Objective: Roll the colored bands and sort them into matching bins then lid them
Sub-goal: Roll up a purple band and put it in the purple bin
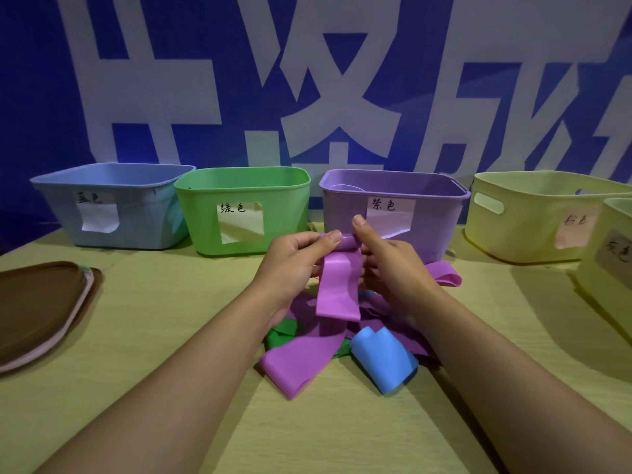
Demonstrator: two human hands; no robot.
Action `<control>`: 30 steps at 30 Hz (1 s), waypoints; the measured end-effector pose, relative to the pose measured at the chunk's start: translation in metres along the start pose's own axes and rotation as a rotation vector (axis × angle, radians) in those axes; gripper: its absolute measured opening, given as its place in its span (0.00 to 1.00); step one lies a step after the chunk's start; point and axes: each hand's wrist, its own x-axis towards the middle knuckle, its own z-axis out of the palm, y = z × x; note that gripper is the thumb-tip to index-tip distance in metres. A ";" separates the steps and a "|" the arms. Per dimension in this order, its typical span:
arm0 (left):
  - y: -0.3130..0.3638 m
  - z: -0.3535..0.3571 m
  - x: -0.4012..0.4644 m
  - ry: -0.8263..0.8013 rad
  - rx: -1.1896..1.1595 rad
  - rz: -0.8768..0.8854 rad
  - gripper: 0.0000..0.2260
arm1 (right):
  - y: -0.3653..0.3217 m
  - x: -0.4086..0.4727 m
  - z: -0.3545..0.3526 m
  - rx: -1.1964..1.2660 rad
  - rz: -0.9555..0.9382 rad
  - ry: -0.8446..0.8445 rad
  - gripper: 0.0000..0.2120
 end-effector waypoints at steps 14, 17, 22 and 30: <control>-0.001 -0.001 0.000 -0.018 0.058 0.079 0.08 | 0.007 0.005 -0.002 -0.240 -0.073 0.069 0.31; -0.001 -0.002 0.000 -0.020 0.056 0.074 0.07 | 0.007 0.005 -0.003 -0.224 -0.090 0.056 0.26; -0.002 -0.003 0.000 -0.026 0.041 0.044 0.10 | 0.006 0.004 -0.004 -0.162 -0.109 0.019 0.17; 0.002 0.003 -0.002 -0.009 0.006 -0.094 0.14 | 0.008 0.007 -0.003 -0.129 -0.153 -0.018 0.10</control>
